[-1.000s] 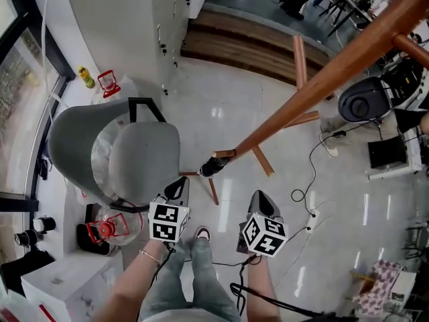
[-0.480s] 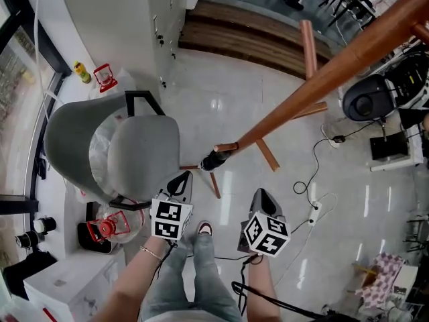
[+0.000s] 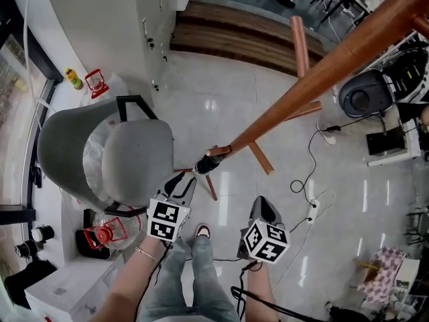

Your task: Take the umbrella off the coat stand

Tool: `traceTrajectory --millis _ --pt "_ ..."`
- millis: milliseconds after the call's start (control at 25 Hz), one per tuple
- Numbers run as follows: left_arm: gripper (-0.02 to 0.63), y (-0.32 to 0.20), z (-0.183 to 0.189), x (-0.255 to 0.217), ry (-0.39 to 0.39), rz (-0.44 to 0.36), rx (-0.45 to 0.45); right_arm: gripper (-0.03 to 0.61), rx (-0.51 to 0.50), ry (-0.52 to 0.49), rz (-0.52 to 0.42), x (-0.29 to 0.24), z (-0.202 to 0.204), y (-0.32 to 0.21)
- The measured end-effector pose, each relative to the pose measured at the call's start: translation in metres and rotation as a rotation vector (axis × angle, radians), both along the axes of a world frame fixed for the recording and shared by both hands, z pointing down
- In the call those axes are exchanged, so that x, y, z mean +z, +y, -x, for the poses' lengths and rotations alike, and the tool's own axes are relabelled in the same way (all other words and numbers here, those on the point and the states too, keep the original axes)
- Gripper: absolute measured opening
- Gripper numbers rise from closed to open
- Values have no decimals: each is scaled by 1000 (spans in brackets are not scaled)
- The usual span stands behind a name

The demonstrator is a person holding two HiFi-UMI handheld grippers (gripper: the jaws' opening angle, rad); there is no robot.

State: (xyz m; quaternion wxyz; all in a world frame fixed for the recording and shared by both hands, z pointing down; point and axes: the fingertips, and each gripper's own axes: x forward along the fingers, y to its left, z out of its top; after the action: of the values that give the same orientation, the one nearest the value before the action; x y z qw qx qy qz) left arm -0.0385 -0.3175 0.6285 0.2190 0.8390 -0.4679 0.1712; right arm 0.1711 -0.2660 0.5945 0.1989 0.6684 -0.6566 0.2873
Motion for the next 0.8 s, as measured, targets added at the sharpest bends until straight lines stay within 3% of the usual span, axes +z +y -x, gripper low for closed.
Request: traceTrajectory --millis 800 --pt "209 -29 -57 28 17 -11 119 5 66 -3 22 20 -35 12"
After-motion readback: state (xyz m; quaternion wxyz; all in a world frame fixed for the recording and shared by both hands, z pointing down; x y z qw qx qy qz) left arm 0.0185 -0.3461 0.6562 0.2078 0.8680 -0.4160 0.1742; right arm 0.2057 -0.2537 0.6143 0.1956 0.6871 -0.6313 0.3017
